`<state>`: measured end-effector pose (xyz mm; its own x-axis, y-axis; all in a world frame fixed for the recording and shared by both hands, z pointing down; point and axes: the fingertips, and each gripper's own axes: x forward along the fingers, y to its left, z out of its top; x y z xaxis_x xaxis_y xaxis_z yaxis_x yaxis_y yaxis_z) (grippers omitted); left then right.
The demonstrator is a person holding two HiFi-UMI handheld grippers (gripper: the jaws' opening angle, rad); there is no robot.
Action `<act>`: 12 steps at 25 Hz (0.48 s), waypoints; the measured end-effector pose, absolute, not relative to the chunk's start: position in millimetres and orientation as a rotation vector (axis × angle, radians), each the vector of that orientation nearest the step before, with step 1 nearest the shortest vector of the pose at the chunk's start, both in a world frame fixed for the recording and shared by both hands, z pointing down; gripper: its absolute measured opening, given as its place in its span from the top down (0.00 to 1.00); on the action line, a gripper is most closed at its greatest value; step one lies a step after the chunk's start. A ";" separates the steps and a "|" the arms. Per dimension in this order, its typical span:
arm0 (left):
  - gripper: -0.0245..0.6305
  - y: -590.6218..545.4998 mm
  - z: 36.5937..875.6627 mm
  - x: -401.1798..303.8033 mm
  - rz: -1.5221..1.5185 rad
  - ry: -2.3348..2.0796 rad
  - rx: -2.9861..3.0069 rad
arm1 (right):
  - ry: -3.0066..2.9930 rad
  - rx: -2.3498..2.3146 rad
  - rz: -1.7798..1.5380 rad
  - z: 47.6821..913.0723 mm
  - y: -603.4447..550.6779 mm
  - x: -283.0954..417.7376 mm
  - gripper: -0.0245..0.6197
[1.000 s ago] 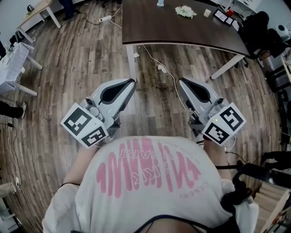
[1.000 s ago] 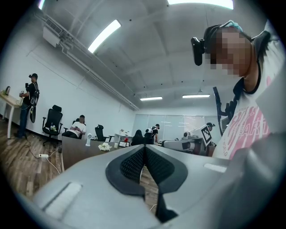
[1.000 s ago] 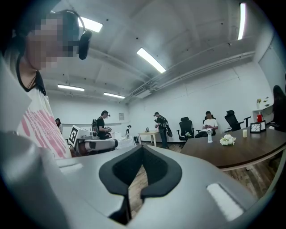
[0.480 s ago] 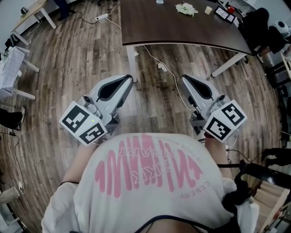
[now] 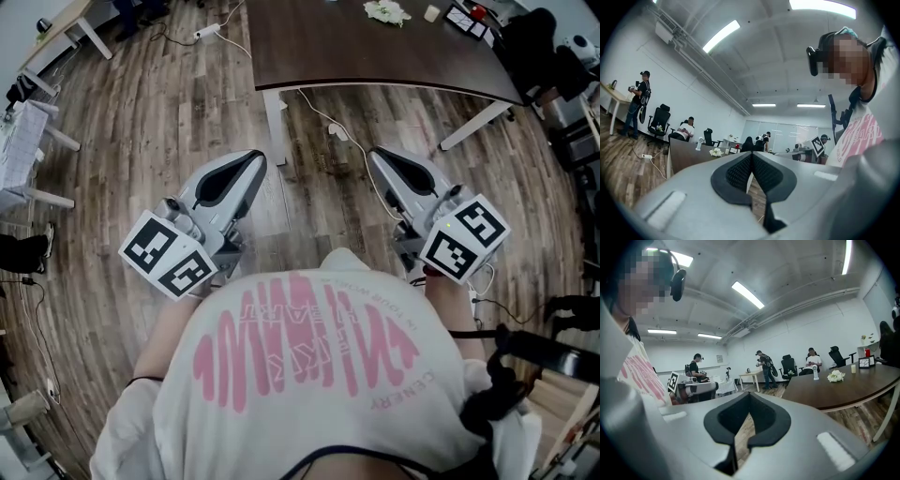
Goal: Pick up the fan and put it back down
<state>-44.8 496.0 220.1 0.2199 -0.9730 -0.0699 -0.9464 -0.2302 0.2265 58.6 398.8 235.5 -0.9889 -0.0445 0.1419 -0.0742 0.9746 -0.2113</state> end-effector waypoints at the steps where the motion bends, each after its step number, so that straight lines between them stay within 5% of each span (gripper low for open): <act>1: 0.94 495.5 222.0 -47.1 -0.279 -1.863 2.349 | -2.977 0.094 0.306 235.9 399.3 57.8 0.95; 12: 0.94 490.6 213.5 -71.2 -0.210 -1.940 2.353 | -2.959 0.180 0.328 231.0 376.2 57.7 0.95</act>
